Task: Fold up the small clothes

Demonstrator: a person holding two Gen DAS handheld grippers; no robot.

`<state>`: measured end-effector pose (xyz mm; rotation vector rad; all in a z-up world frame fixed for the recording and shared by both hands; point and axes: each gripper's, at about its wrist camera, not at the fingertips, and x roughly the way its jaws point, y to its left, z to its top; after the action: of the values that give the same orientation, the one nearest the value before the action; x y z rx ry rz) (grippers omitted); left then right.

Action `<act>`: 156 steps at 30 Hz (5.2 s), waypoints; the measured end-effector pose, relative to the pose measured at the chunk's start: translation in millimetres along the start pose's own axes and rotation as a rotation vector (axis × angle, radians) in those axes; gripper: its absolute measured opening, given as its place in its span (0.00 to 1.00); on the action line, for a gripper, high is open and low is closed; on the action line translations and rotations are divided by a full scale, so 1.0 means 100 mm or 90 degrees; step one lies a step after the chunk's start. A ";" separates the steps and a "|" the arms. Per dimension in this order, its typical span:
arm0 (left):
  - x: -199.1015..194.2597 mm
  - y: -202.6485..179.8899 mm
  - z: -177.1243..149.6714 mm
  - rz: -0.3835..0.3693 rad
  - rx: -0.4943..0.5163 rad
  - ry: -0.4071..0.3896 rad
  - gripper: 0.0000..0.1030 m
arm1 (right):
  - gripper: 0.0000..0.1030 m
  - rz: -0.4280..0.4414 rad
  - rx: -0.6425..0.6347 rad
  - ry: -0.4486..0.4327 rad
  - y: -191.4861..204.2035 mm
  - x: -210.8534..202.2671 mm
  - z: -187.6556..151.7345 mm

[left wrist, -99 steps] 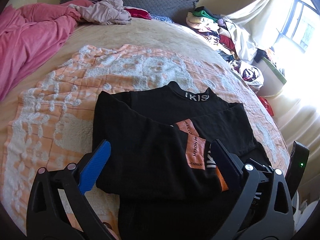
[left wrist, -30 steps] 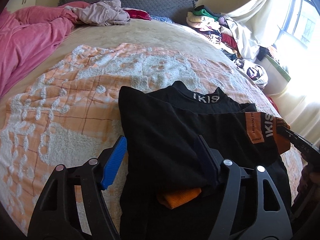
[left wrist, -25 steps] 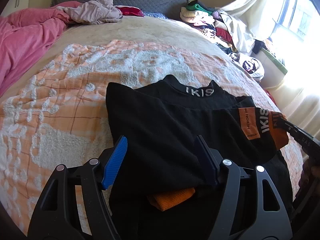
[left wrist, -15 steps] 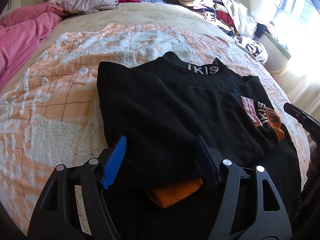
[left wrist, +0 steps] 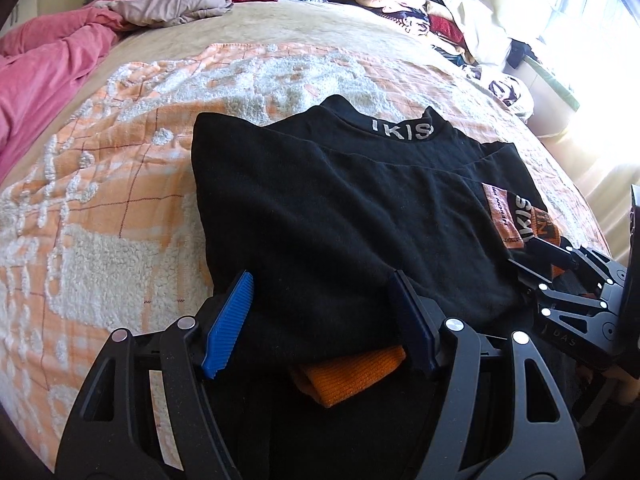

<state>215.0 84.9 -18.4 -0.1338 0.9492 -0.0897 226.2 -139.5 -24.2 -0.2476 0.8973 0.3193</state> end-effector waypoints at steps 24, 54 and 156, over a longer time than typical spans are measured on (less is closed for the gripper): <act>-0.17 -0.02 0.00 -0.034 -0.020 -0.007 0.64 | 0.75 0.041 0.076 -0.052 -0.14 -0.57 -0.23; -0.92 -0.07 0.06 -0.016 -0.002 -0.098 0.91 | 0.95 0.016 0.136 -0.168 -0.36 -1.31 -0.19; -1.14 0.04 -2.03 0.022 -0.092 0.066 0.91 | 0.95 0.015 0.103 0.028 -0.88 -1.50 -1.96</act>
<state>-16.2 89.1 -44.1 -0.2480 1.0605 0.0038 29.8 -313.0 -15.4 -0.0955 0.9655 0.2622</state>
